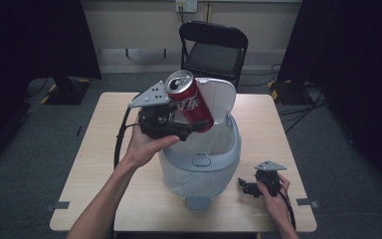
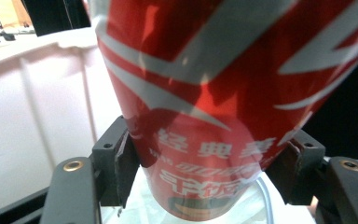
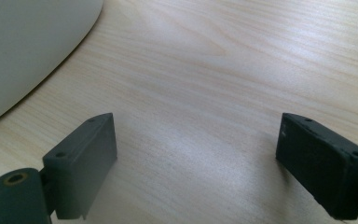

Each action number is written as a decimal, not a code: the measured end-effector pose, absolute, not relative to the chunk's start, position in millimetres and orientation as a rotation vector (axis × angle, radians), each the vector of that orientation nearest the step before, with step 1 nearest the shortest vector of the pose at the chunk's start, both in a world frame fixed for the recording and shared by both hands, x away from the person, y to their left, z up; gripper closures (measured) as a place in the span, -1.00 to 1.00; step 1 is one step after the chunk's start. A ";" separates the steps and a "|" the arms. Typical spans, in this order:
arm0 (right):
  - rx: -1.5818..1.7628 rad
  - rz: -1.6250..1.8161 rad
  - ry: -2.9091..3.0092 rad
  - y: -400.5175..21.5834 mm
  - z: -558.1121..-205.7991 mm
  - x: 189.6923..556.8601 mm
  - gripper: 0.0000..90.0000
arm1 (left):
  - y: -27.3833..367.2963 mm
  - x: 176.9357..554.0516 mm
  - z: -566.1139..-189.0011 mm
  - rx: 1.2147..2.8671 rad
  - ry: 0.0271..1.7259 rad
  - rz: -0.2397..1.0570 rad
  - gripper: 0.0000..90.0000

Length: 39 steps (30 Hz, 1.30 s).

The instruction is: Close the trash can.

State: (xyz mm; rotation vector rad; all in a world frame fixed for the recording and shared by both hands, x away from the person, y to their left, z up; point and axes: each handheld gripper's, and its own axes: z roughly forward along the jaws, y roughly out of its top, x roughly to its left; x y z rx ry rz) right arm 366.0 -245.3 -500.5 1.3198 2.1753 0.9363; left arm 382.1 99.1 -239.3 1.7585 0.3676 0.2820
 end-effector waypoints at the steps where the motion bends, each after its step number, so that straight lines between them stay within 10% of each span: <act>1: 1.320 0.936 2.176 -245.3 -500.5 366.0 -0.76 | 96.7 383.4 -240.3 1.774 0.359 0.282 -0.26; 39: 1.321 0.937 2.176 -245.3 -500.5 366.0 -0.76 | 197.2 399.7 -269.1 1.744 0.582 0.335 0.04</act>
